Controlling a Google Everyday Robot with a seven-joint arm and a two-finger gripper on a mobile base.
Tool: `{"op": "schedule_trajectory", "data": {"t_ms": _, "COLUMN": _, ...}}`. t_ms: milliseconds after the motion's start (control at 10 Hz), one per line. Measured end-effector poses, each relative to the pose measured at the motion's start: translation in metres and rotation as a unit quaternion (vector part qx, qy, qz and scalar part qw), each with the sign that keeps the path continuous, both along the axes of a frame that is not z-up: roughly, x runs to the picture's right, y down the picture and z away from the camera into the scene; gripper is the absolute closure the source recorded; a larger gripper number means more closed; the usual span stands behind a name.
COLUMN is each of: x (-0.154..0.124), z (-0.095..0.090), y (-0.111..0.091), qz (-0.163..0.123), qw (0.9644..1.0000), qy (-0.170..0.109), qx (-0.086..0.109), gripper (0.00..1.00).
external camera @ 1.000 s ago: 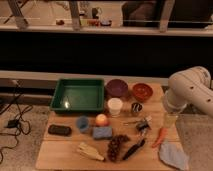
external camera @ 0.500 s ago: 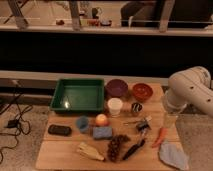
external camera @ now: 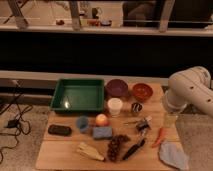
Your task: Place pepper in red bowl
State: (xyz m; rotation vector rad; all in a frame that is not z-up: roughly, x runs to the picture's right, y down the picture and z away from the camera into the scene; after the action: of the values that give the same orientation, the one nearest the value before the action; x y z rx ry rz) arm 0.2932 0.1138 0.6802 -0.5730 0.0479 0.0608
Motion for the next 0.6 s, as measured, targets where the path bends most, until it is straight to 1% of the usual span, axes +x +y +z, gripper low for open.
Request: {"op": "schedule_trajectory", "data": {"t_ms": 600, "x": 0.0, "z": 0.0001, "y": 0.0001, "qz": 0.0, "qw": 1.0, "qy": 0.0, "qx": 0.0, "gripper": 0.2}}
